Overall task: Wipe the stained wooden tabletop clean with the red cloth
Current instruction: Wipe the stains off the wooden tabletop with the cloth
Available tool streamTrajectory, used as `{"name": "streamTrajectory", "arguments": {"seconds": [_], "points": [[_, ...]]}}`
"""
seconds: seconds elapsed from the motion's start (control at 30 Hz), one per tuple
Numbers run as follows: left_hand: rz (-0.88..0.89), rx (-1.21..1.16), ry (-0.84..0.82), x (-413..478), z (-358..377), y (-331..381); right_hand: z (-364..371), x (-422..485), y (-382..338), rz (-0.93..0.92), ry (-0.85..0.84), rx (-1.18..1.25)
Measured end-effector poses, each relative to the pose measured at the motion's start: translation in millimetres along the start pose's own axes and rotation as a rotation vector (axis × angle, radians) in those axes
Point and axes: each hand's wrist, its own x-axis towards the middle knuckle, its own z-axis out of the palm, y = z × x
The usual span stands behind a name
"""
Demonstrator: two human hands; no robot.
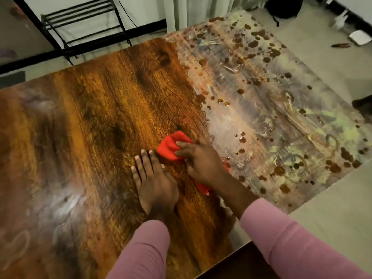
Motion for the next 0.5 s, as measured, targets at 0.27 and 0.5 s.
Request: {"name": "streamTrajectory", "arguments": {"seconds": [0.27, 0.5], "points": [[0.002, 0.003, 0.023, 0, 1, 2, -20, -7, 34, 0.433, 0.237, -0.092], [0.013, 0.015, 0.021, 0, 0, 2, -4, -70, 6, 0.0, -0.015, 0.01]]}}
